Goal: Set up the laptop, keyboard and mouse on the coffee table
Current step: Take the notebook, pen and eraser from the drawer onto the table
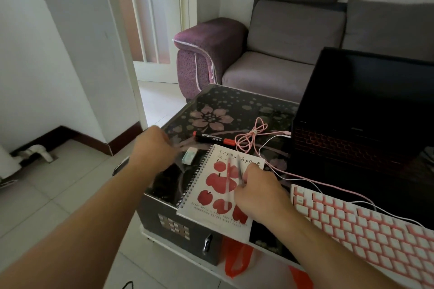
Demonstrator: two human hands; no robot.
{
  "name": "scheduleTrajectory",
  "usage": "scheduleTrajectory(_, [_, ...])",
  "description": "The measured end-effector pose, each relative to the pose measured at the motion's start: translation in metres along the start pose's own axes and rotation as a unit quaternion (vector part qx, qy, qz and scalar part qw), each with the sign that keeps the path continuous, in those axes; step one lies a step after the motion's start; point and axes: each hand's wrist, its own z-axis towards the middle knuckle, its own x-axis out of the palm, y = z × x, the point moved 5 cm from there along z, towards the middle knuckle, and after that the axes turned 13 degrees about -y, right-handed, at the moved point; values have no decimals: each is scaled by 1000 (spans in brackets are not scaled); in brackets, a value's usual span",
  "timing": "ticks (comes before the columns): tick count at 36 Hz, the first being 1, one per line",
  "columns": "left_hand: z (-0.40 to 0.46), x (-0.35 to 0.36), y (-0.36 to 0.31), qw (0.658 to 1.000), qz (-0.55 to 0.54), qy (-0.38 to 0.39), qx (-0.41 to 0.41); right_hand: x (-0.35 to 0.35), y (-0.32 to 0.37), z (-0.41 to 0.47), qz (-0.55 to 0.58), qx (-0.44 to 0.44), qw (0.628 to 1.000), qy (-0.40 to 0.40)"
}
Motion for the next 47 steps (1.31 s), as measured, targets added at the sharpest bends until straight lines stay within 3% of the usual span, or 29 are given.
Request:
scheduleTrajectory(7, [5,5,42,996,92,-2,6,3,1,1,-16,8,1000,-8])
scheduleTrajectory(13, [14,5,39,997,-69,-20,-21,3,2,0,-19,5,1000,-13])
scheduleTrajectory(18, [27,13,23,971,-215,-63,-79,5,1,2,-18,9,1000,-15])
scheduleTrajectory(21, [36,30,16,960,-246,-63,-115,6,-2,7,-17,10,1000,-17])
scheduleTrajectory(29, [35,70,-9,976,-213,-1,-43,11,-12,19,-27,11,999,-18])
scheduleTrajectory(37, [24,44,-22,983,-175,-32,38,12,-9,17,8,16,1000,-19])
scheduleTrajectory(41, [-14,43,-46,988,-76,78,113,8,-4,11,39,27,999,0])
scheduleTrajectory(44, [-52,55,-52,971,38,171,164,10,-1,4,59,37,997,38])
scheduleTrajectory(47, [-71,64,-51,953,109,190,210,13,3,-2,80,28,995,58])
